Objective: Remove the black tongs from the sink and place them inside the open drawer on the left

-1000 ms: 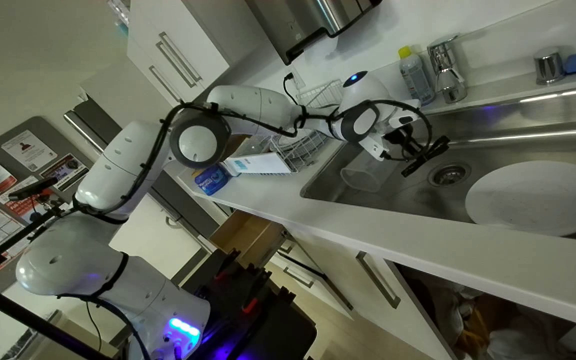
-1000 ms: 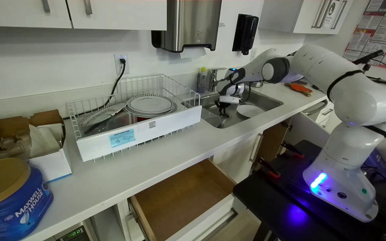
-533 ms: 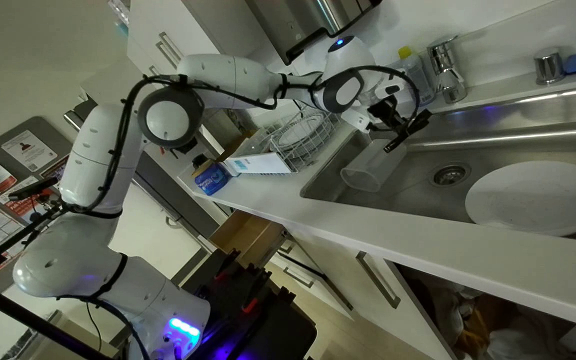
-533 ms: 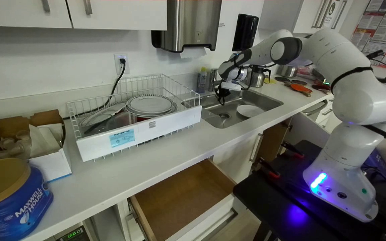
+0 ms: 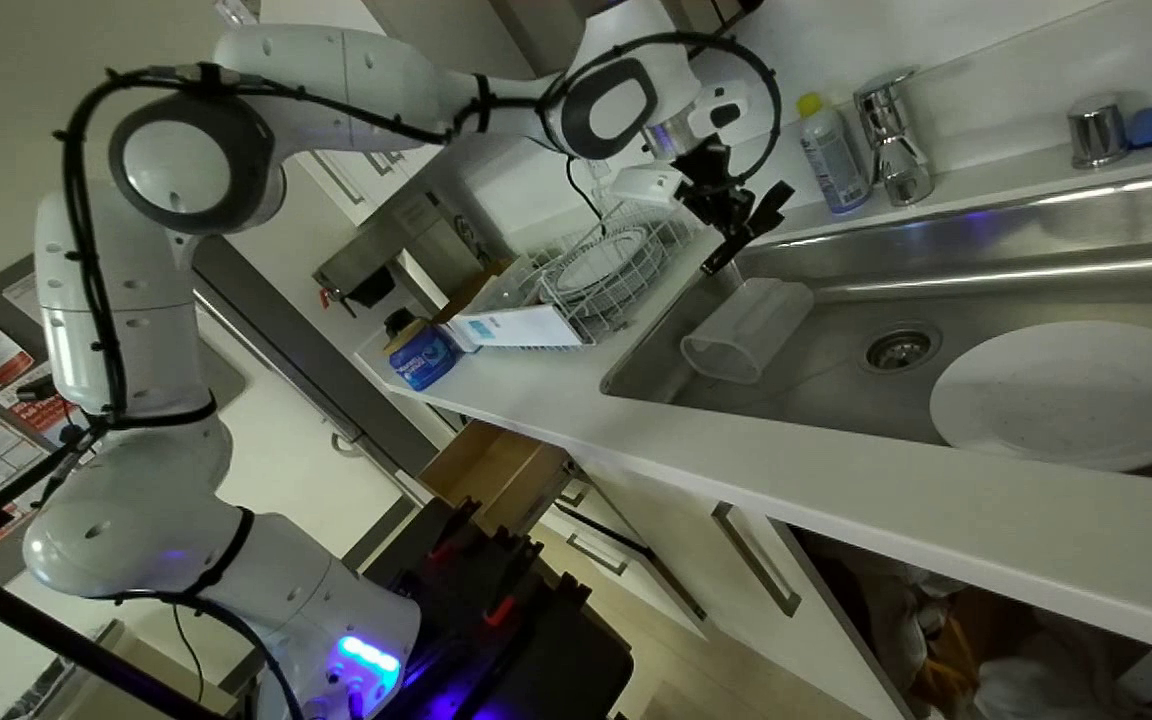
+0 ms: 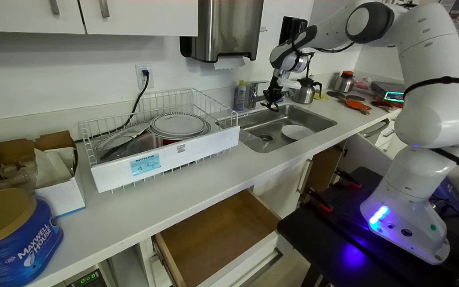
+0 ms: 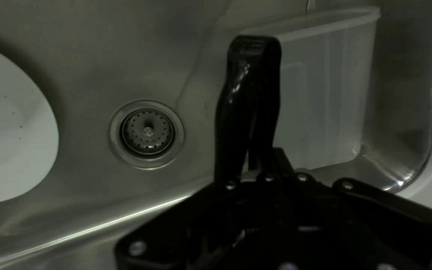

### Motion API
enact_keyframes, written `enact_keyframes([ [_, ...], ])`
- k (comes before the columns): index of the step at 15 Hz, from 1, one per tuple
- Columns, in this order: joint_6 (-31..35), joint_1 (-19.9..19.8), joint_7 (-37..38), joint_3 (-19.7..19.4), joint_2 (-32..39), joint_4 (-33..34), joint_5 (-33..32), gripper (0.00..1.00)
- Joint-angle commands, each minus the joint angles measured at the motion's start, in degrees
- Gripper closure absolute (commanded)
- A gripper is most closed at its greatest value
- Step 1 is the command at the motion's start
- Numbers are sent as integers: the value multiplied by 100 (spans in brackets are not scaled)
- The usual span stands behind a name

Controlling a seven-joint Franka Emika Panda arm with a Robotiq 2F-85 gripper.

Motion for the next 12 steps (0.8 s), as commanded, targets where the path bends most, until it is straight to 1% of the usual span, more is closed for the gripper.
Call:
enact_keyframes([
  [1, -63, 93, -340, -154, -1293, -1368, 122, 99],
  [2, -60, 170, -217, -204, -527, -493, 130, 97],
  [5, -60, 211, -240, -265, -1076, -1062, 130, 97],
  [7, -60, 215, -241, -276, -1133, -1161, 129, 97],
  [8, -60, 215, -241, -277, -1132, -1182, 129, 99],
  [10, -114, 206, -496, -189, -1361, -1333, 235, 99],
  [12, -200, 156, -981, -38, -1758, -1585, 460, 99],
])
